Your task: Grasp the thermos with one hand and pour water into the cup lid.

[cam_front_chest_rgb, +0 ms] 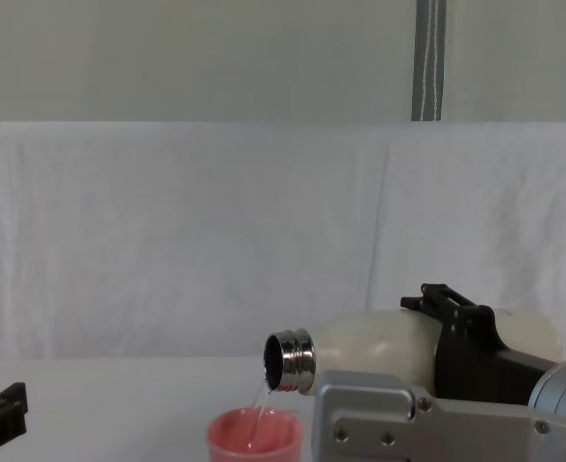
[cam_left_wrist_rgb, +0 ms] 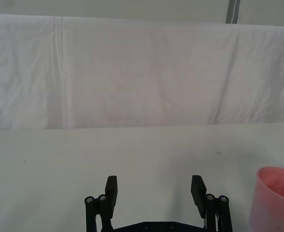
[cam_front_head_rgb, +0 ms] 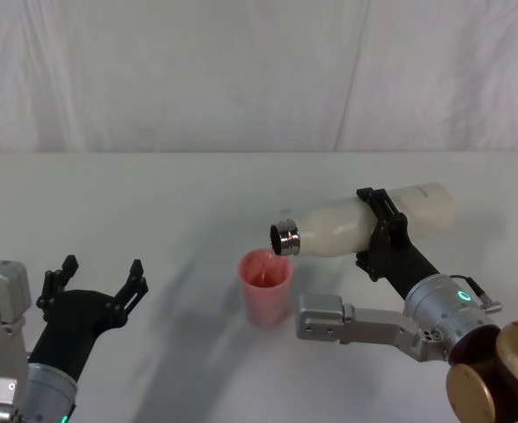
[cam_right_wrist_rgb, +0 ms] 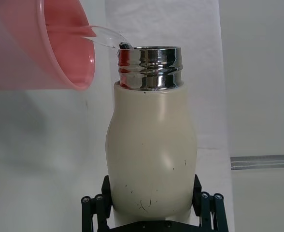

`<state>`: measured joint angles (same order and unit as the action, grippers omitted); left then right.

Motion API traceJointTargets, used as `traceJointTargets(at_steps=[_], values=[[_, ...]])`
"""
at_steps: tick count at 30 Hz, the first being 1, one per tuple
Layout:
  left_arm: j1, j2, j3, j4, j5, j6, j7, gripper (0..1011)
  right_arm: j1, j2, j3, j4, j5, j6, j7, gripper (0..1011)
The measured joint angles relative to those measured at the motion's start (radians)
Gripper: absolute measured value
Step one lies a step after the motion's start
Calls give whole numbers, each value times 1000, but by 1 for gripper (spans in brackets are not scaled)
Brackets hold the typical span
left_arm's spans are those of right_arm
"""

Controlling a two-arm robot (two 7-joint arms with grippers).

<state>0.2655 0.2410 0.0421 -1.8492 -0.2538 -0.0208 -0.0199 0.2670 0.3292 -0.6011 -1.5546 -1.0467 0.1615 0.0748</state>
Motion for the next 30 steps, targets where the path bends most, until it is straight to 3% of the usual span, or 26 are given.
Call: traceJointTargets(at_steps=[30], values=[[0, 0, 0, 0, 0, 0, 0, 1001, 3, 7, -3, -5, -8, 5, 9, 951]])
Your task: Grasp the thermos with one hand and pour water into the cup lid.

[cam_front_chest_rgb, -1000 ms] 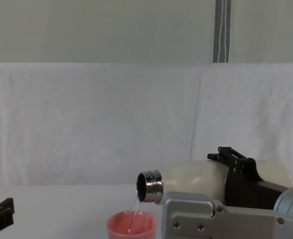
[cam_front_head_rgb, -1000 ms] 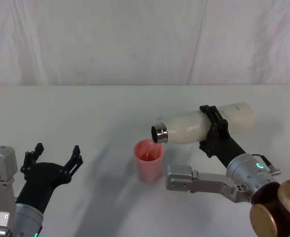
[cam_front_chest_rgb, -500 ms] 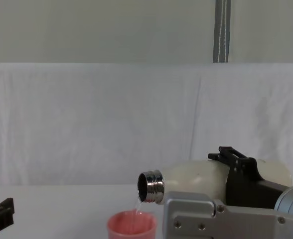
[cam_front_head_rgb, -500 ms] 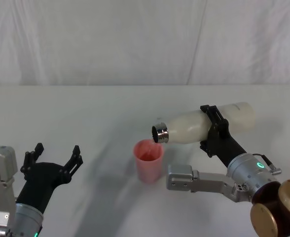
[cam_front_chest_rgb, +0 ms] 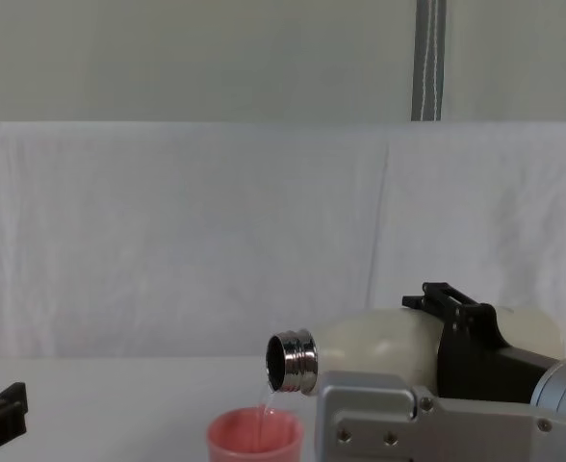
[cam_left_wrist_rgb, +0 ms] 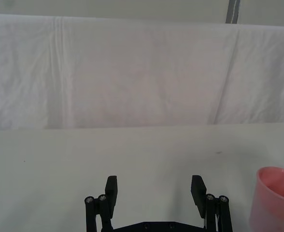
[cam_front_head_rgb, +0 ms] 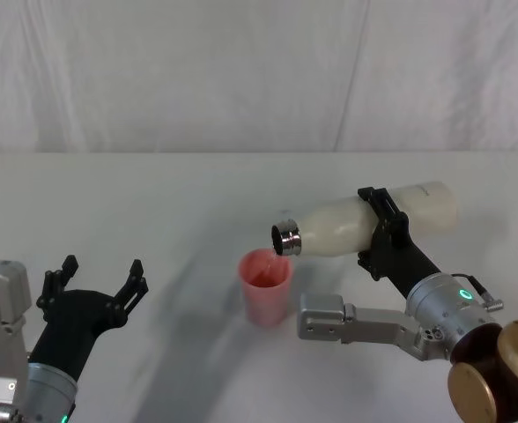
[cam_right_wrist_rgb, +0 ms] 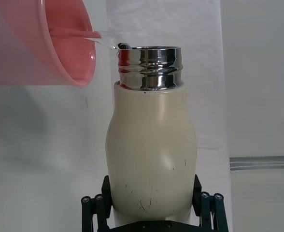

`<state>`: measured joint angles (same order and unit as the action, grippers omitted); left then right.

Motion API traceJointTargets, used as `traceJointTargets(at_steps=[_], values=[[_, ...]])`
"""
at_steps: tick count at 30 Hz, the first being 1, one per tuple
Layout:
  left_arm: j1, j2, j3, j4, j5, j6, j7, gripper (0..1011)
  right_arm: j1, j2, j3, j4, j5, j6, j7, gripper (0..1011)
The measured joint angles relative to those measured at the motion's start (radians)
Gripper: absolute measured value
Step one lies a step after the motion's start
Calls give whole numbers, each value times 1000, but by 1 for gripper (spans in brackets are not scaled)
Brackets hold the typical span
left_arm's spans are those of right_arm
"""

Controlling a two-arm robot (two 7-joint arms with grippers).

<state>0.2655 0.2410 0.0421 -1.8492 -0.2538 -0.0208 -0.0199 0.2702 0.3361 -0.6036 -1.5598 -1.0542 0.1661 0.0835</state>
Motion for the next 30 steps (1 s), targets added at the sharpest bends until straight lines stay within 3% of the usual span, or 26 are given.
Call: traceJointTargets(at_steps=[8, 24, 30], values=[[0, 0, 0, 0, 0, 0, 0, 1001, 0, -4, 4, 0, 10, -1, 1, 951], [0, 0, 0, 0, 0, 0, 0, 1001, -17, -30, 51, -19, 116, -31, 11, 950], [0, 0, 0, 0, 0, 0, 0, 1001, -18, -30, 56, -25, 127, -35, 15, 951]])
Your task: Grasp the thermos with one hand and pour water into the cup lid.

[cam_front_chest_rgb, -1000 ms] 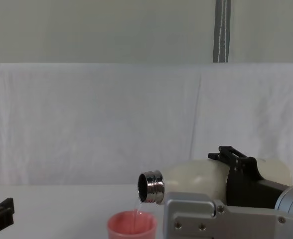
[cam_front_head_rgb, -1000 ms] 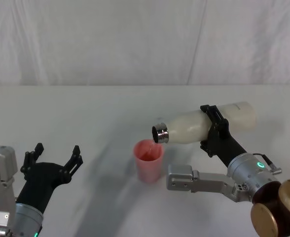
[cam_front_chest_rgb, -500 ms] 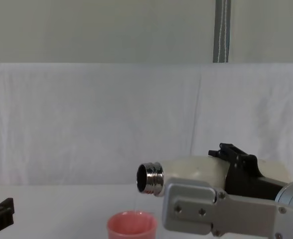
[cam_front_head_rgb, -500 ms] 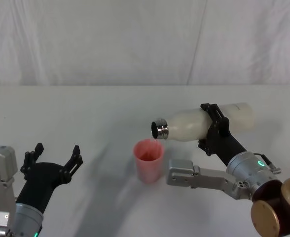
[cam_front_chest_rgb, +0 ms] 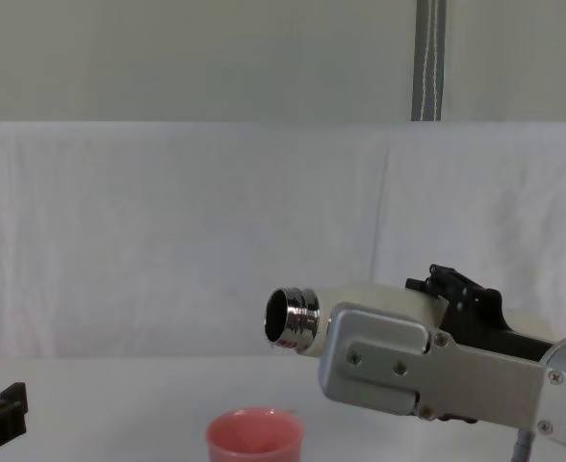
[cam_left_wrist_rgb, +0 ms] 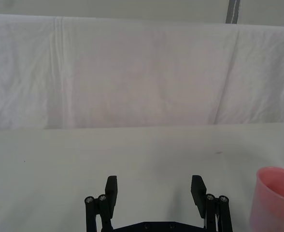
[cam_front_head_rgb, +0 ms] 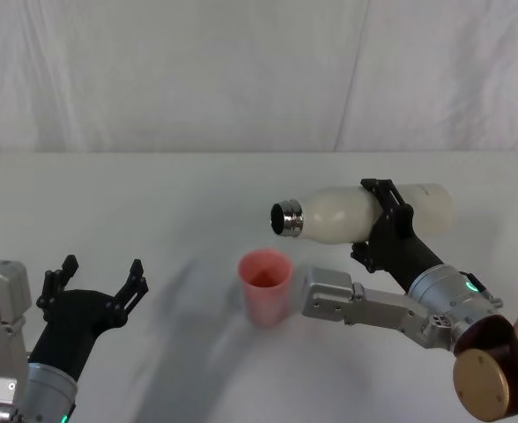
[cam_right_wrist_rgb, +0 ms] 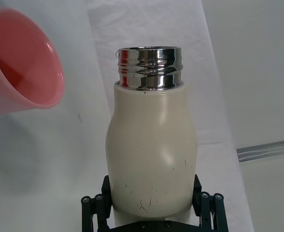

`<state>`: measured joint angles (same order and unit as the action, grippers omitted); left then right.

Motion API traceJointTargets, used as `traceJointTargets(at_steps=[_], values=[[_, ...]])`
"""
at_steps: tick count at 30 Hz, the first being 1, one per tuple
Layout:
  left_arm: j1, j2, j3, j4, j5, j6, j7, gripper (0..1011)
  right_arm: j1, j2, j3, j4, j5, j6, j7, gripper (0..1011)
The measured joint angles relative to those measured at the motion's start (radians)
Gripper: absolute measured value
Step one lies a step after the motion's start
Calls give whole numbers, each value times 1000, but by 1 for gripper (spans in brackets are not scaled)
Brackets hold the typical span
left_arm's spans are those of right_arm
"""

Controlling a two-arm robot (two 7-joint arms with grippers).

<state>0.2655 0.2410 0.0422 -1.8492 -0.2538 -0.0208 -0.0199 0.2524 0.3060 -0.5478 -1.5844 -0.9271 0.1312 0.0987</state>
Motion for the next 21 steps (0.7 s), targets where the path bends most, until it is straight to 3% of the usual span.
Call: traceJointTargets(at_steps=[21], values=[[0, 0, 0, 0, 0, 0, 0, 1001, -3, 4, 3, -9, 3, 2, 2, 951]])
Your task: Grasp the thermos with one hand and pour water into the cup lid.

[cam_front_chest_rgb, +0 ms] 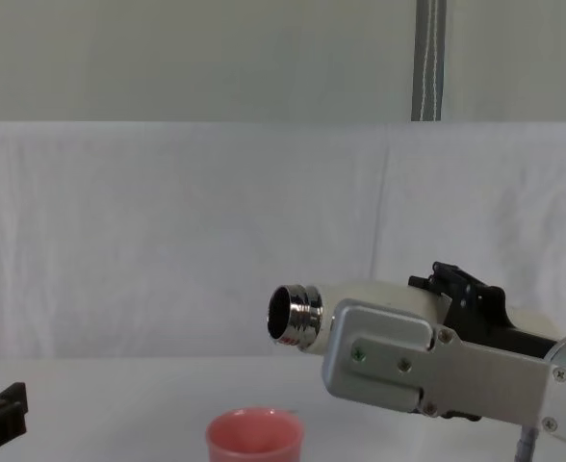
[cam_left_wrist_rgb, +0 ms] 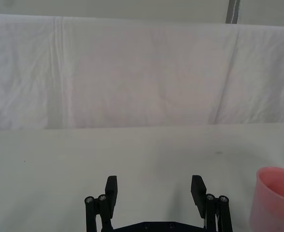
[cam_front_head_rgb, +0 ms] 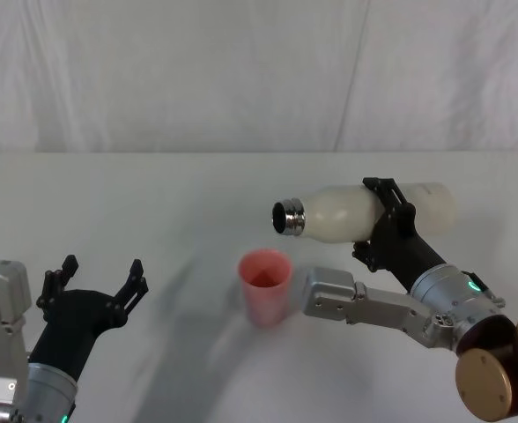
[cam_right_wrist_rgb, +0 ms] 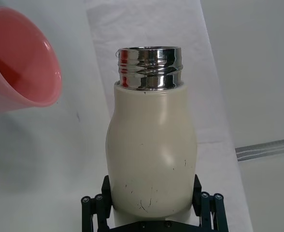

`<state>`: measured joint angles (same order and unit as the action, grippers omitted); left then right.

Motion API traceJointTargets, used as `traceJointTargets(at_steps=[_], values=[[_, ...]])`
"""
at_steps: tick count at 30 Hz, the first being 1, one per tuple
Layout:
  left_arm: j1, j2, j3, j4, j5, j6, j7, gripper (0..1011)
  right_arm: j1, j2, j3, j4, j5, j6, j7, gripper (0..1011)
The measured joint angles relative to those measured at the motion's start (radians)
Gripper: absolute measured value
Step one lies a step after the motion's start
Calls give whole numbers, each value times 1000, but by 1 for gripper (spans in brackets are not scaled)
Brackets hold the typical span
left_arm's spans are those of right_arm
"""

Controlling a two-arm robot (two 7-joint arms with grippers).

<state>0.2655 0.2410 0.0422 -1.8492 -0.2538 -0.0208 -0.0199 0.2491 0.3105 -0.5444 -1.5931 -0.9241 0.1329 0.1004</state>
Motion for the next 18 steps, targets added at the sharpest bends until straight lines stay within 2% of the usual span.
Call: traceJointTargets(at_steps=[5, 11, 13, 15, 18], values=[[0, 0, 0, 0, 0, 0, 0, 1001, -1, 0, 2, -1, 1, 0, 0, 951], [0, 0, 0, 0, 0, 0, 0, 1001, -7, -5, 19, -7, 31, -5, 0, 950], [0, 0, 0, 0, 0, 0, 0, 1001, -15, -11, 39, -11, 66, -18, -1, 951], [0, 0, 0, 0, 0, 0, 0, 1001, -16, -12, 44, -12, 77, -22, -1, 951], [0, 0, 0, 0, 0, 0, 0, 1001, -27, -20, 73, -16, 136, -42, 0, 951]])
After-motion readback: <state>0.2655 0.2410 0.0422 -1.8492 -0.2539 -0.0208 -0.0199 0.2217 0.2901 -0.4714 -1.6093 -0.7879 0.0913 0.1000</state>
